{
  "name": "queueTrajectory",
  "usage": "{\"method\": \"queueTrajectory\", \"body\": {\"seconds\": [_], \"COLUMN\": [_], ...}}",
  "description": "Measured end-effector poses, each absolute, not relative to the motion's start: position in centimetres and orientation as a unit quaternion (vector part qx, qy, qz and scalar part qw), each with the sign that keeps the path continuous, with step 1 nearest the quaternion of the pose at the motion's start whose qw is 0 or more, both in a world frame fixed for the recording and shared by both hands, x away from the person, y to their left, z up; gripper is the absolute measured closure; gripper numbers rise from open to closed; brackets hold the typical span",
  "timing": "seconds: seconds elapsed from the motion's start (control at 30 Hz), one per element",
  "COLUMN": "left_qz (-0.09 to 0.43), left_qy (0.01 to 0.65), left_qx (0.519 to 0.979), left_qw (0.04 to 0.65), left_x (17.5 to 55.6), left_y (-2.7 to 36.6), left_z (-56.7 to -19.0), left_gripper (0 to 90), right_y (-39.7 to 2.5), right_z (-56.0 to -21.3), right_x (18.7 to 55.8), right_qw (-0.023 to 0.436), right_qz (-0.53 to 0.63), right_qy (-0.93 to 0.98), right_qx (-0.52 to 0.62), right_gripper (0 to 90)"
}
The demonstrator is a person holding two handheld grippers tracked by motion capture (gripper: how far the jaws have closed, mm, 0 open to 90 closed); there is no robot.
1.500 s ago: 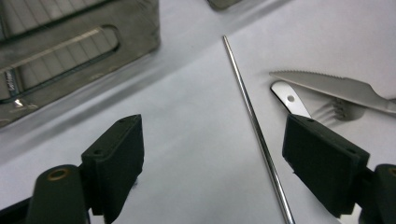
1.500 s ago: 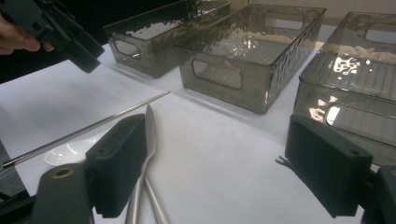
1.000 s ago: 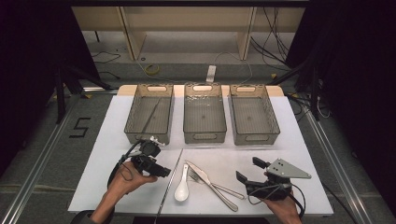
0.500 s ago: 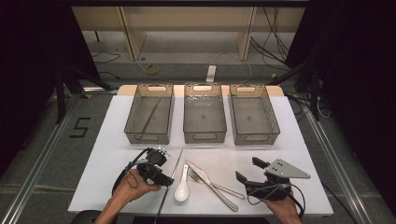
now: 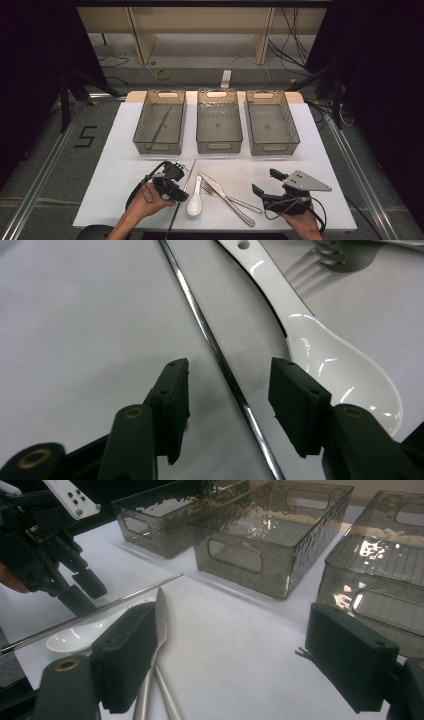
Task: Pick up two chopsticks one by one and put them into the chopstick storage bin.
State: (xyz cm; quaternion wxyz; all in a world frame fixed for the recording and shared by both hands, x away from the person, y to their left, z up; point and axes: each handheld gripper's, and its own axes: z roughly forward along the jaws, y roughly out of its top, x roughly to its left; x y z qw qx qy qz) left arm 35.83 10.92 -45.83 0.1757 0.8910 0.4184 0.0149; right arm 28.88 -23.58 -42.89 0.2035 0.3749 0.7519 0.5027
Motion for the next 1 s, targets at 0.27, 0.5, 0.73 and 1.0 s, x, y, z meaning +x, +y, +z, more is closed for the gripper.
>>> {"method": "queueTrajectory", "body": {"seconds": [0.27, 0.5, 0.73, 1.0], "left_qz": [0.018, 0.026, 0.034, 0.036], "left_qy": [0.415, 0.414, 0.415, 0.421], "left_qx": [0.894, 0.895, 0.895, 0.892], "left_qw": [0.170, 0.163, 0.161, 0.160], "left_x": [35.92, 36.10, 36.18, 36.28], "left_y": [10.85, 10.86, 11.10, 11.21], "left_z": [-46.07, -46.31, -46.39, -46.40], "left_gripper": [56.8, 62.7, 72.0, 76.7], "right_y": [-23.55, -23.53, -23.51, -23.52], "right_z": [-42.92, -42.95, -42.98, -43.02], "right_x": [28.88, 28.89, 28.92, 28.97], "right_qw": [0.203, 0.203, 0.201, 0.202], "right_qz": [0.502, 0.502, 0.501, 0.500], "right_qy": [0.752, 0.753, 0.754, 0.753], "right_qx": [0.375, 0.375, 0.375, 0.377], "right_gripper": [22.1, 22.1, 22.1, 22.4]}}
